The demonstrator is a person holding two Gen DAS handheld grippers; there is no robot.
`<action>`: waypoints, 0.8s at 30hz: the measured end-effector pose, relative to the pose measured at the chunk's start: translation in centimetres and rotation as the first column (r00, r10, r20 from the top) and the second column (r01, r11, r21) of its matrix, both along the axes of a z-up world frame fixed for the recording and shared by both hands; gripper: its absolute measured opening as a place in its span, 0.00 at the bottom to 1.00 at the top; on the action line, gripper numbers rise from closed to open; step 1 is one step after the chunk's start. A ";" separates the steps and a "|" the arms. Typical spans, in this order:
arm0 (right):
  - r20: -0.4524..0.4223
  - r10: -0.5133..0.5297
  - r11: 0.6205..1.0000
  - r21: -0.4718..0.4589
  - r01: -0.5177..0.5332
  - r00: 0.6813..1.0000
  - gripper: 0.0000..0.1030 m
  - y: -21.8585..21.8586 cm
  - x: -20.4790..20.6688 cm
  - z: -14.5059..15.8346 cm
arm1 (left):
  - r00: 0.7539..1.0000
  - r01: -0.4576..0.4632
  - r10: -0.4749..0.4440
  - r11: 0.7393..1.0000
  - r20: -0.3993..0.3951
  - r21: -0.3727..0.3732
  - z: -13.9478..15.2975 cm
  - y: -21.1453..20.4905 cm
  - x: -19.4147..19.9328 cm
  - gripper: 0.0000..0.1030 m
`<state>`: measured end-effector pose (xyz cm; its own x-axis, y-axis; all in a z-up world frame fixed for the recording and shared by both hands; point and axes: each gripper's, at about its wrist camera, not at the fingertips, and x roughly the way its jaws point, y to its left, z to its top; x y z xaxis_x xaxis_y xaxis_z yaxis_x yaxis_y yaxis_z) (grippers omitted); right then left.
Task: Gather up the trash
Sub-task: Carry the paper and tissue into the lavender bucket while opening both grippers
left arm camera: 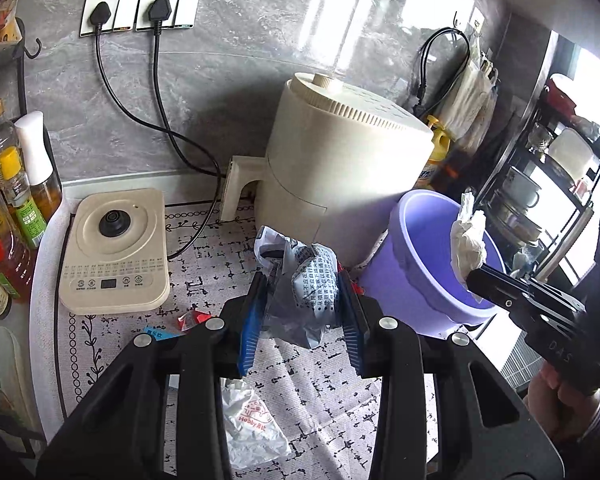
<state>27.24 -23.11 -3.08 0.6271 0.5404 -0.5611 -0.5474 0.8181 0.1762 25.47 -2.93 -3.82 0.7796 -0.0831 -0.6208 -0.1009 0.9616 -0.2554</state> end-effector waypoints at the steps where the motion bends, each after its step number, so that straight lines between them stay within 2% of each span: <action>1: 0.003 -0.005 1.000 0.001 0.005 1.000 0.09 -0.7 0.3 0.1 | 1.000 0.004 -0.004 1.000 0.004 0.004 0.2 -0.6 0.3 0.35; 3: 0.009 -0.015 1.000 0.005 0.015 1.000 0.09 -2.1 0.9 0.4 | 1.000 0.011 -0.011 1.000 0.011 0.011 0.6 -1.9 0.8 0.35; 5: 0.039 -0.051 0.999 -0.016 0.052 0.998 0.16 -3.5 1.3 0.6 | 1.000 0.016 -0.016 1.000 0.023 0.017 1.0 -3.2 1.2 0.35; 6: 0.065 -0.086 0.995 -0.036 0.088 0.994 0.29 -4.2 1.5 0.8 | 0.999 0.018 -0.019 1.000 0.031 0.019 1.3 -3.9 1.5 0.35; 7: 0.084 -0.103 0.994 -0.034 0.106 0.991 0.65 -5.1 1.6 0.9 | 0.999 0.020 -0.021 1.000 0.038 0.019 1.5 -4.4 1.7 0.35; 8: 0.101 -0.108 0.994 -0.011 0.110 0.989 0.72 -6.1 1.7 1.1 | 0.999 0.021 -0.022 1.000 0.045 0.019 1.7 -5.1 1.9 0.35; 16: 0.092 -0.127 0.992 0.026 0.125 0.988 0.72 -12.9 3.6 1.0 | 0.995 0.050 -0.051 0.999 0.081 0.020 2.5 -10.5 3.8 0.35; 24: 0.079 -0.137 0.990 0.025 0.135 0.987 0.72 -17.7 4.6 0.1 | 0.994 0.068 -0.069 0.998 0.082 0.020 1.8 -15.1 6.1 0.35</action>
